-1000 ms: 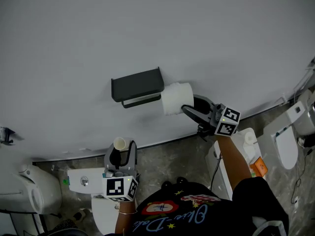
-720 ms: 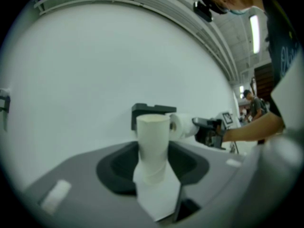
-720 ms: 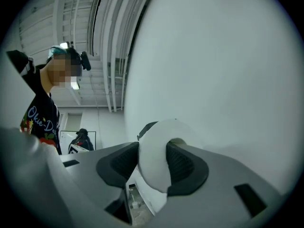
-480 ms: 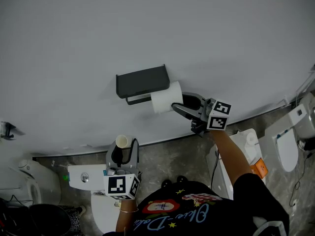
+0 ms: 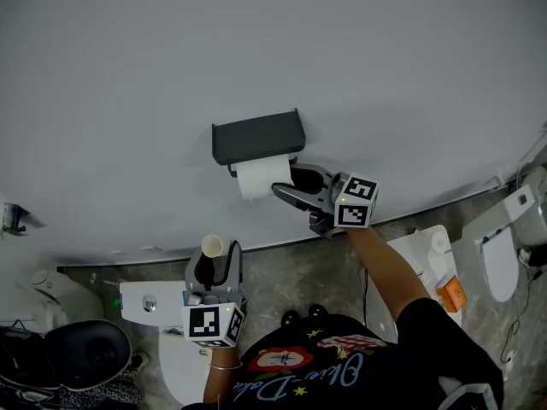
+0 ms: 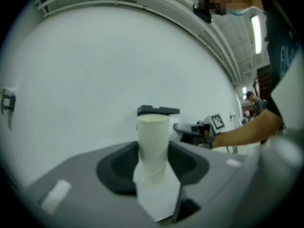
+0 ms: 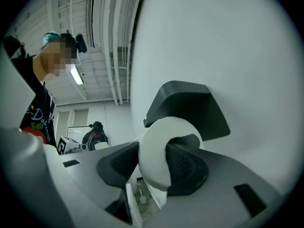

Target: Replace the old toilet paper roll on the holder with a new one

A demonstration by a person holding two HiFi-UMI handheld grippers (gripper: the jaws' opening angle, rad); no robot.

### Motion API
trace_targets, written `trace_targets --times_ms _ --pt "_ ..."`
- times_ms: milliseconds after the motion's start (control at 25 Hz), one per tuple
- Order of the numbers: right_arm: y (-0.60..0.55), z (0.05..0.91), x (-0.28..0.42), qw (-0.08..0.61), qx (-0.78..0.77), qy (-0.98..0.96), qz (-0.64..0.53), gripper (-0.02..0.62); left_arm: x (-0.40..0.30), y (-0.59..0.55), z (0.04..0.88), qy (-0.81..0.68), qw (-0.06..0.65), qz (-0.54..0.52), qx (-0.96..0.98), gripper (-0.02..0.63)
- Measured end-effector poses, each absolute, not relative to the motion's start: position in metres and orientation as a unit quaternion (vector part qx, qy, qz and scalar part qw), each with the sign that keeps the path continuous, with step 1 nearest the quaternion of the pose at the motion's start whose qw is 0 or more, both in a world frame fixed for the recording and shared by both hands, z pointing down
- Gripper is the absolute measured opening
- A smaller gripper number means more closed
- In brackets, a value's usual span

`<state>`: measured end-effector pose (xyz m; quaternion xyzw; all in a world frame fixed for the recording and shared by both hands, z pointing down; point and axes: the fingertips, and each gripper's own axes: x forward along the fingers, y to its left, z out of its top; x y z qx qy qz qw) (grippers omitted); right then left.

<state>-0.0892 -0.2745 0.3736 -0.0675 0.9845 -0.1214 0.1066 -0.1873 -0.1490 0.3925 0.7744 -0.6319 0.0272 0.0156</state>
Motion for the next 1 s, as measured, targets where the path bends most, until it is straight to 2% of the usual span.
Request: trace_targets --times_ms 240,560,840,880,920,960,1000 --pt "-0.269 0.372 -0.098 0.104 -0.075 0.986 -0.102 0.186 -0.190 -0.144 0.394 -0.631 0.020 0.024 0.775 0.186" --pt "-0.279 0.381 -0.068 0.081 -0.173 0.980 -0.064 0.187 -0.192 -0.144 0.396 -0.629 0.021 0.025 0.777 0.186" --pt "-0.242 0.370 -0.035 0.032 -0.300 0.951 0.069 0.181 -0.175 -0.149 0.397 -0.606 0.019 0.024 0.795 0.186" --pt "-0.234 0.369 -0.032 0.032 -0.312 0.946 0.079 0.160 -0.172 -0.150 0.397 -0.602 0.018 0.024 0.798 0.186" --pt "-0.227 0.368 -0.029 0.036 -0.322 0.943 0.080 0.084 -0.168 -0.150 0.398 -0.597 0.018 0.024 0.801 0.186" --pt "-0.219 0.369 -0.026 0.044 -0.331 0.940 0.073 0.041 -0.164 -0.151 0.398 -0.594 0.016 0.025 0.804 0.186" --pt "-0.213 0.370 -0.022 0.054 -0.340 0.937 0.059 0.029 -0.160 -0.151 0.399 -0.591 0.014 0.028 0.806 0.186"
